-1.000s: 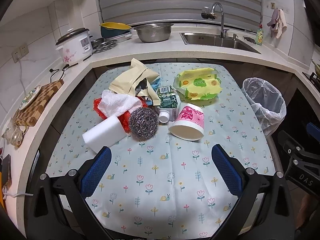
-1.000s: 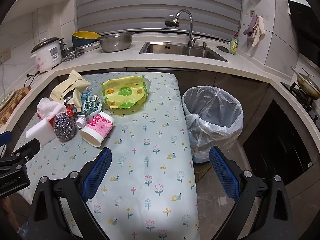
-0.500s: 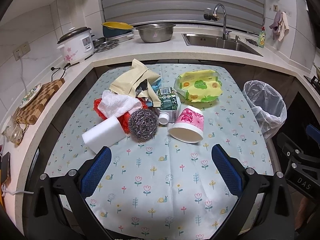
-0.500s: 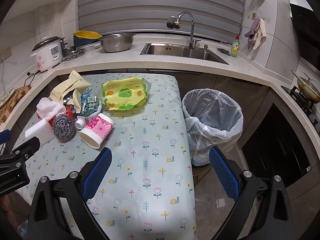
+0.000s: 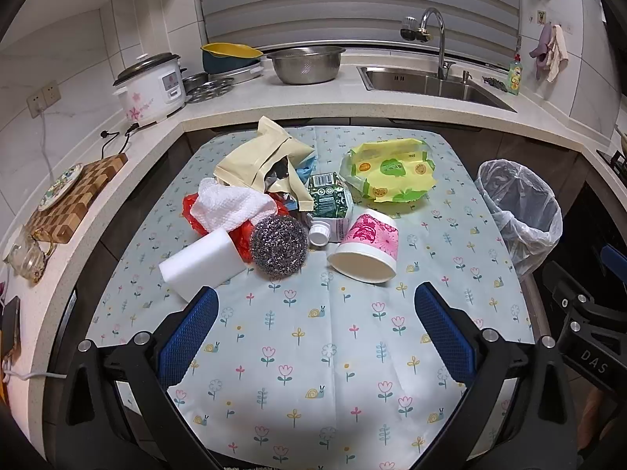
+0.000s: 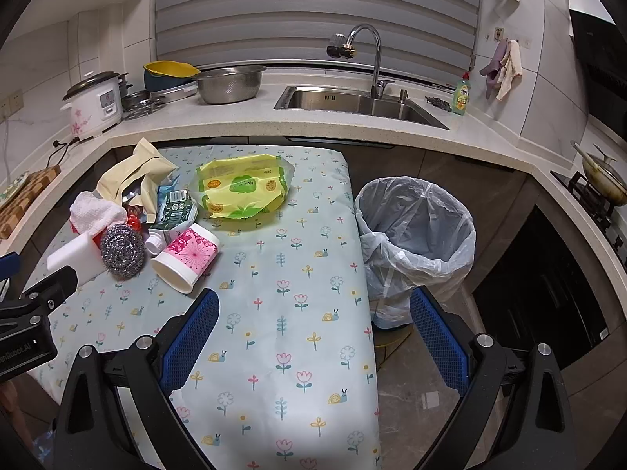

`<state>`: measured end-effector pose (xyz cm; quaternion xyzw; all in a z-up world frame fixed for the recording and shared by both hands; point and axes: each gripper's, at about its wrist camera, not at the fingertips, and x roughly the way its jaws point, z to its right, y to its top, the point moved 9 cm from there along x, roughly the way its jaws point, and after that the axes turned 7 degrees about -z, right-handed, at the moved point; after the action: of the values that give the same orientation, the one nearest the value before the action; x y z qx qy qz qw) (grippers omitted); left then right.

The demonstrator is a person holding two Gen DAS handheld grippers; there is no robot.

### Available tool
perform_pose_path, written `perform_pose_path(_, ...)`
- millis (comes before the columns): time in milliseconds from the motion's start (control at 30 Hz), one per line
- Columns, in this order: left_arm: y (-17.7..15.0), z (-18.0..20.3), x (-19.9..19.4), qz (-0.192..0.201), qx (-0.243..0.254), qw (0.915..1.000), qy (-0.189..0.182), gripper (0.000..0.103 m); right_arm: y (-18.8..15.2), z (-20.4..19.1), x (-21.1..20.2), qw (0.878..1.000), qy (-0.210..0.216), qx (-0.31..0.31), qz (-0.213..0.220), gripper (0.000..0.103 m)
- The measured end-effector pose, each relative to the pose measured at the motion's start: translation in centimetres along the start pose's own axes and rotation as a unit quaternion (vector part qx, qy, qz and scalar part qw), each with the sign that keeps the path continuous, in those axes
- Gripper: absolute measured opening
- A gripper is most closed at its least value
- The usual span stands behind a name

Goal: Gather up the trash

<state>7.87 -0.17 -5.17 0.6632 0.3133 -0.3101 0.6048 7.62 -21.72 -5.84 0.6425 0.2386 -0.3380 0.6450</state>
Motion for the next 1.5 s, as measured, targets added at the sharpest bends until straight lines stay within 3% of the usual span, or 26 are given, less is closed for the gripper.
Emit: perform_pose_path(1500, 0.0, 1.9, -0.2, 0.001, 0.004, 1.0, 0.0, 0.096, -0.2, 1.3, 0.4, 1.0, 0.005, 0.006, 0.001, 0.094)
